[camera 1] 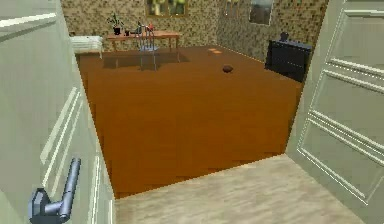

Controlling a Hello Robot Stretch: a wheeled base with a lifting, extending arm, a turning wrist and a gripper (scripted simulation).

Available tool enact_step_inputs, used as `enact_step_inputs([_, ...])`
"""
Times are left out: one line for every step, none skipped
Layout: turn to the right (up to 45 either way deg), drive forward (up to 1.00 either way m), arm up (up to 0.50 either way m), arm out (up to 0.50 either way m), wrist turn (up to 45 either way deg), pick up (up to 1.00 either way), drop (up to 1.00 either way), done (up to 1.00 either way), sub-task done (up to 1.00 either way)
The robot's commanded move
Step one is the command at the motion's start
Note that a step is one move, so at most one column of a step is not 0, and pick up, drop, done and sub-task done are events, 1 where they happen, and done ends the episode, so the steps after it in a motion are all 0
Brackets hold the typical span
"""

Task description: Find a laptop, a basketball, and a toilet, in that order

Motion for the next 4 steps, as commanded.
enact_step_inputs([0.0, 1.00, 0.00, 0.00, 0.0, 0.00, 0.00, 0.00, 0.00])
enact_step_inputs([0.0, 1.00, 0.00, 0.00, 0.0, 0.00, 0.00, 0.00, 0.00])
enact_step_inputs([0.0, 1.00, 0.00, 0.00, 0.0, 0.00, 0.00, 0.00, 0.00])
enact_step_inputs([3.0, 0.00, 0.00, 0.00, 0.0, 0.00, 0.00, 0.00, 0.00])
